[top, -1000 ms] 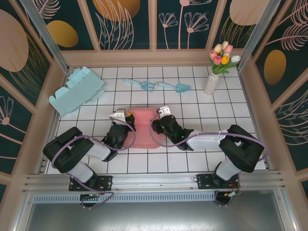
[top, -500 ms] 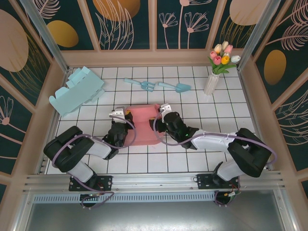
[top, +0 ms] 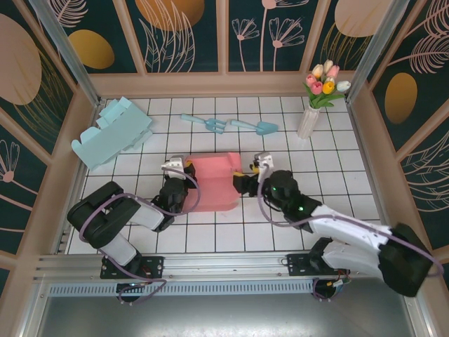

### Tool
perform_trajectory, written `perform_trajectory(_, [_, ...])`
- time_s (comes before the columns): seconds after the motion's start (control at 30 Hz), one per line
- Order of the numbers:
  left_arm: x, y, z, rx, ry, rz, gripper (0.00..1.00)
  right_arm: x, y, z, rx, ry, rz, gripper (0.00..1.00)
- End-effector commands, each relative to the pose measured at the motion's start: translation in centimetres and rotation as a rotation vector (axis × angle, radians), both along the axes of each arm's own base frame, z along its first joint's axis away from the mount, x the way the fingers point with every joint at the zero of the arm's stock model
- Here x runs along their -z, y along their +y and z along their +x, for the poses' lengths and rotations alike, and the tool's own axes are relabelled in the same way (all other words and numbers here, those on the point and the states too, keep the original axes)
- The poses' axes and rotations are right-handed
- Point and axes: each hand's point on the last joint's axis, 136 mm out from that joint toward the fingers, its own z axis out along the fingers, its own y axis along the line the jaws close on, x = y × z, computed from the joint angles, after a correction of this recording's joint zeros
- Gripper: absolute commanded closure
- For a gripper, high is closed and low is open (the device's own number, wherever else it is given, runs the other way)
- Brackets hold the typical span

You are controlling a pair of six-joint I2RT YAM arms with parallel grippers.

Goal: Fold the paper box

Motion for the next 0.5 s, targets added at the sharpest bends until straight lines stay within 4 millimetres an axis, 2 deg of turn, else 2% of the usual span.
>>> perform_trajectory(0.0, [-1.4, -0.2, -0.2, 0.027, -0.049, -0.02, 1.0, -1.0, -2.7, -0.7, 0.07, -0.015, 0.1, 0.26])
perform_trajectory(0.1, [-2.2, -0.7, -0.4, 0.064, -0.065, -0.033, 1.0, -0.3, -6.3, 0.1, 0.204, -0.018, 0.145, 0.26])
perform_trajectory(0.17, [-2.7, -1.4, -0.8, 0.111, -0.077, -0.048, 1.0, 0.7, -7.2, 0.2, 0.197, 0.007, 0.18, 0.27])
perform_trajectory(0.3, [-3.4, -2.4, -1.3, 0.18, -0.091, -0.069, 1.0, 1.4, -6.5, -0.1, 0.096, 0.027, 0.234, 0.31])
perform_trajectory(0.47, [-3.8, -2.9, -1.7, 0.217, -0.098, -0.083, 1.0, 1.5, -3.6, -0.9, -0.066, 0.041, 0.211, 0.35])
